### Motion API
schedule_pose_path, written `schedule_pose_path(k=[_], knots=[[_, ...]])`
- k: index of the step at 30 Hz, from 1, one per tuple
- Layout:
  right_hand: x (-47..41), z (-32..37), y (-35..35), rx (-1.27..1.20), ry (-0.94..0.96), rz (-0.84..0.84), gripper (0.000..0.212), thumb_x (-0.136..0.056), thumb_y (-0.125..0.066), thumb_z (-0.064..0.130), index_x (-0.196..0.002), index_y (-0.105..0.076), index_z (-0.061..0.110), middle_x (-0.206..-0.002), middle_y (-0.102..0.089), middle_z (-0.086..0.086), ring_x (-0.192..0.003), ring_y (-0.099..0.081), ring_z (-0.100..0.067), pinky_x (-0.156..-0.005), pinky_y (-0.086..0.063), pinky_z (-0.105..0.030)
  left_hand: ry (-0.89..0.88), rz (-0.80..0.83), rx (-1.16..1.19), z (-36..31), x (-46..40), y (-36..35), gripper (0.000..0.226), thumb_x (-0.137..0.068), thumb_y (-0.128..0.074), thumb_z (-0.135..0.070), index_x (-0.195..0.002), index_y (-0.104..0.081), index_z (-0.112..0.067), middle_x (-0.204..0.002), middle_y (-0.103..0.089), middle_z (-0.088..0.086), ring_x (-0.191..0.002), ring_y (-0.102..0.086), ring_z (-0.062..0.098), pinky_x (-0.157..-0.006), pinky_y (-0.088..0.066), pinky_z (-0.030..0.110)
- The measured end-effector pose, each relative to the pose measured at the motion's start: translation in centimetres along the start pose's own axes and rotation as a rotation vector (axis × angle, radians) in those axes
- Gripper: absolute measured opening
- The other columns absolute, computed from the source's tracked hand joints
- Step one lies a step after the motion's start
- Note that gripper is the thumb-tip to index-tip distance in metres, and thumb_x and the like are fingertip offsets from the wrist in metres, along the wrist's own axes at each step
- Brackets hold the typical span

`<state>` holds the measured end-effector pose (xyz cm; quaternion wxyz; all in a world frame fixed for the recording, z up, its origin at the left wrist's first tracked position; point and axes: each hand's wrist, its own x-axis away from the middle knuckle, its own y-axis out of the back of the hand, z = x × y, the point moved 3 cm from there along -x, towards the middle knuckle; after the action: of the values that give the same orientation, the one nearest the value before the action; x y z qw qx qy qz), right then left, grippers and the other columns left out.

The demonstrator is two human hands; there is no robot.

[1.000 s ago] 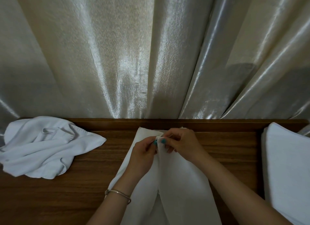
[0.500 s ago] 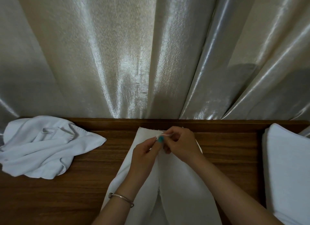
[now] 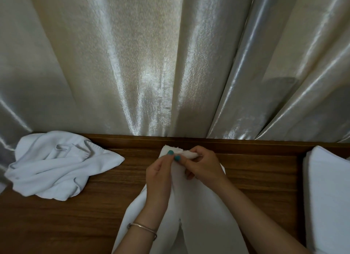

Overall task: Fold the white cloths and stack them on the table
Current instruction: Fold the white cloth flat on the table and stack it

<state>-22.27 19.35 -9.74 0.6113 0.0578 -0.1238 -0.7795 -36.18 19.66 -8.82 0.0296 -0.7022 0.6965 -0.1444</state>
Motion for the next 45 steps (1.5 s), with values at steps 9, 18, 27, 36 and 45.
schedule_pose_path(k=[9, 18, 27, 36, 45], knots=[[-1.4, 3.9, 3.1, 1.199, 0.423, 0.241, 0.048, -0.070, -0.061, 0.070, -0.102, -0.049, 0.037, -0.094, -0.063, 0.009, -0.081, -0.062, -0.016, -0.062, -0.042, -0.028, -0.259, 0.035, -0.237, -4.1, 0.5, 0.7, 0.034, -0.100, -0.040, -0.023, -0.073, -0.056, -0.010, -0.064, -0.053, -0.010, -0.061, -0.047, 0.001, -0.058, -0.038, 0.014], [-0.5, 11.7, 2.9, 1.385, 0.750, 0.479, 0.047, -0.074, -0.057, 0.064, -0.108, -0.062, 0.031, -0.104, -0.066, 0.006, -0.085, -0.062, -0.020, -0.069, -0.038, -0.030, -0.453, 0.022, -0.242, -11.1, 1.4, 2.8, 0.034, -0.101, -0.038, -0.017, -0.069, -0.046, -0.014, -0.059, -0.050, -0.012, -0.056, -0.045, -0.002, -0.054, -0.038, 0.008], [2.6, 16.1, 0.7, 1.498, 0.574, 0.522, 0.076, -0.060, -0.049, 0.086, -0.109, -0.059, 0.029, -0.085, -0.067, 0.003, -0.073, -0.063, -0.018, -0.072, -0.052, -0.033, -0.606, -0.002, -0.256, -19.4, 2.6, 6.8, 0.038, -0.102, -0.037, -0.016, -0.065, -0.042, -0.024, -0.058, -0.045, -0.016, -0.055, -0.039, -0.004, -0.053, -0.035, 0.009], [6.5, 20.2, 0.6, 1.523, 0.404, 0.463, 0.055, -0.067, -0.056, 0.077, -0.098, -0.060, 0.032, -0.092, -0.066, 0.007, -0.085, -0.061, -0.017, -0.072, -0.045, -0.031, -0.664, -0.033, -0.171, -27.5, 3.9, 11.8, 0.031, -0.102, -0.038, -0.021, -0.073, -0.050, -0.019, -0.071, -0.049, 0.002, -0.071, -0.047, 0.015, -0.069, -0.039, 0.034], [8.7, 23.0, 3.5, 1.377, 0.434, 0.006, 0.036, -0.087, -0.044, 0.063, -0.091, -0.063, 0.033, -0.083, -0.060, 0.013, -0.071, -0.054, -0.004, -0.054, -0.034, -0.024, -0.754, -0.182, -0.207, -30.6, 3.2, 16.8, 0.031, -0.100, -0.037, -0.014, -0.071, -0.047, -0.018, -0.066, -0.048, -0.007, -0.050, -0.044, -0.011, -0.051, -0.036, 0.002]])
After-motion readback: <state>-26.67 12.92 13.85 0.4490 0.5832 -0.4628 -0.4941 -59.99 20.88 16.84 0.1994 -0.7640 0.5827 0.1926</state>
